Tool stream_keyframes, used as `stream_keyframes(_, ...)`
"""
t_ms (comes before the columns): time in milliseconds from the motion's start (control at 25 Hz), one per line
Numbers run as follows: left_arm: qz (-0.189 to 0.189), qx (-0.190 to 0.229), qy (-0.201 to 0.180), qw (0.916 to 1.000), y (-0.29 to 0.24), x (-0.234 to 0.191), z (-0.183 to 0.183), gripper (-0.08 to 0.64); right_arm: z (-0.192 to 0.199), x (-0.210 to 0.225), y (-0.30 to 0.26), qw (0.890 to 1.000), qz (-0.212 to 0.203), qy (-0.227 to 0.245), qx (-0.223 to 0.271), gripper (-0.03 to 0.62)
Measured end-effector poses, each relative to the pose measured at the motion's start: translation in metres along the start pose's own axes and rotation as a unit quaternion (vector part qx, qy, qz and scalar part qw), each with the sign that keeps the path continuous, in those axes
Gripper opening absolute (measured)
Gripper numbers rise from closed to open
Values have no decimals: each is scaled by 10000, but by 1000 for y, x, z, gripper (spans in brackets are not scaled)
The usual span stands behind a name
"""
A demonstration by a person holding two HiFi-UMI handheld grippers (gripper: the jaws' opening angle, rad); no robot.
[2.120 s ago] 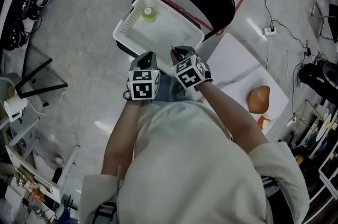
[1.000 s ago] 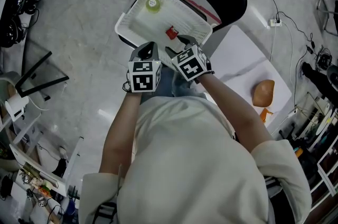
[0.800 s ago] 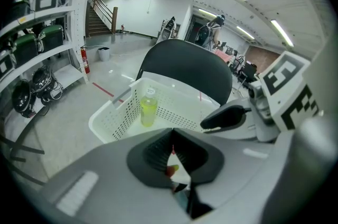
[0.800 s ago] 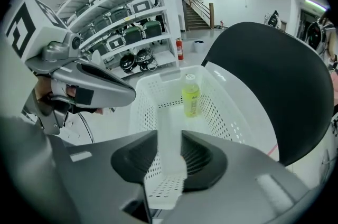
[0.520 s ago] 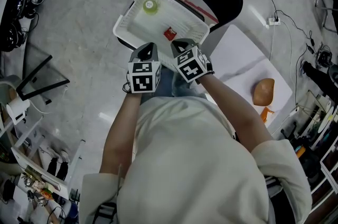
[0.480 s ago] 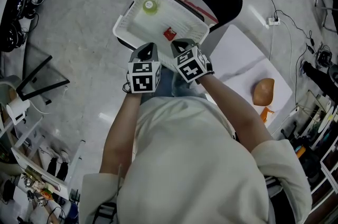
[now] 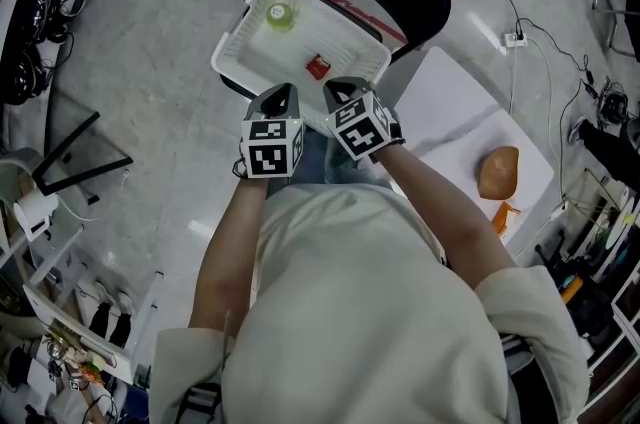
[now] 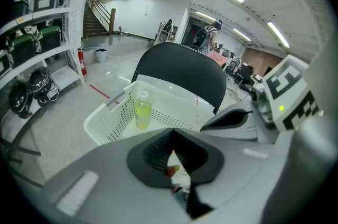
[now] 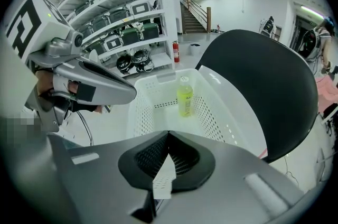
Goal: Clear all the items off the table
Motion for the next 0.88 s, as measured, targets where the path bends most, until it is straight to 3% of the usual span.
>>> stream_keyframes(440,64,25,-183,9998,6,17,-2,9,12,2,20,9995,152,-195,213,-3)
stream_keyframes(880,211,57,-557,9982,12,64,-2,9,47,15,60,9954,444,-650,546,-3)
Point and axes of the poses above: the fingertips, and each gripper's own axes: y backward along the fingers, x to its right, z out of its underside, the point moved 10 cm from there along y, backward along the fingers, and after that the axes turned 6 degrees about -y, right-handed, at the moved point
